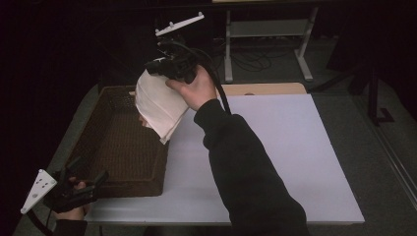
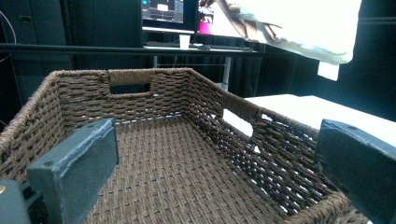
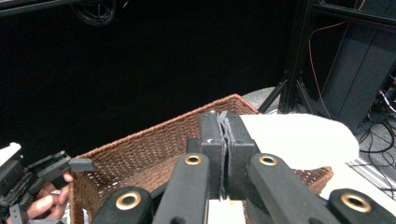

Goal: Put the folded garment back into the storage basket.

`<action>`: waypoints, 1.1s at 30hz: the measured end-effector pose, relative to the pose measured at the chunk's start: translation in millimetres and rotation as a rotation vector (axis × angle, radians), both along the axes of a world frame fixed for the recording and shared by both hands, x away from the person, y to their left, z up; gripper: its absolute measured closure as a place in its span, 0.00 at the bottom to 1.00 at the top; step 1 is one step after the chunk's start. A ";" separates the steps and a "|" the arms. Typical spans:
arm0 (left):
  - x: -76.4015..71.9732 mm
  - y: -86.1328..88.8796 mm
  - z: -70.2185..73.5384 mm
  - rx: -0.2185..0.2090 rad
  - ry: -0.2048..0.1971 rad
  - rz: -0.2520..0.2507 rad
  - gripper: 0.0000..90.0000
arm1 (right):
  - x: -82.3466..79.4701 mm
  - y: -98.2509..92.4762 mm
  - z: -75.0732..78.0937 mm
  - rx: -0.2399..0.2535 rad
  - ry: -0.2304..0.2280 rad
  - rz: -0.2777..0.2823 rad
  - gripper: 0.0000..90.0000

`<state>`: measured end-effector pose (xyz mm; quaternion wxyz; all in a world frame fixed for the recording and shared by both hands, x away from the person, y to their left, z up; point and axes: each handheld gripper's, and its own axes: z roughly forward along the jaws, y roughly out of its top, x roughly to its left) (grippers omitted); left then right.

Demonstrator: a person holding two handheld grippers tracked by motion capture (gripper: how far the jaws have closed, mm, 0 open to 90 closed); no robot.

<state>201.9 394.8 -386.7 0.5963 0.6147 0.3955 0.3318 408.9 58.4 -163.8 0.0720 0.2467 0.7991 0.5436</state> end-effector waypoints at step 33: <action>0.3 0.4 -0.3 -0.002 0.004 0.002 0.00 | 23.1 66.2 -12.1 0.031 0.042 0.050 0.96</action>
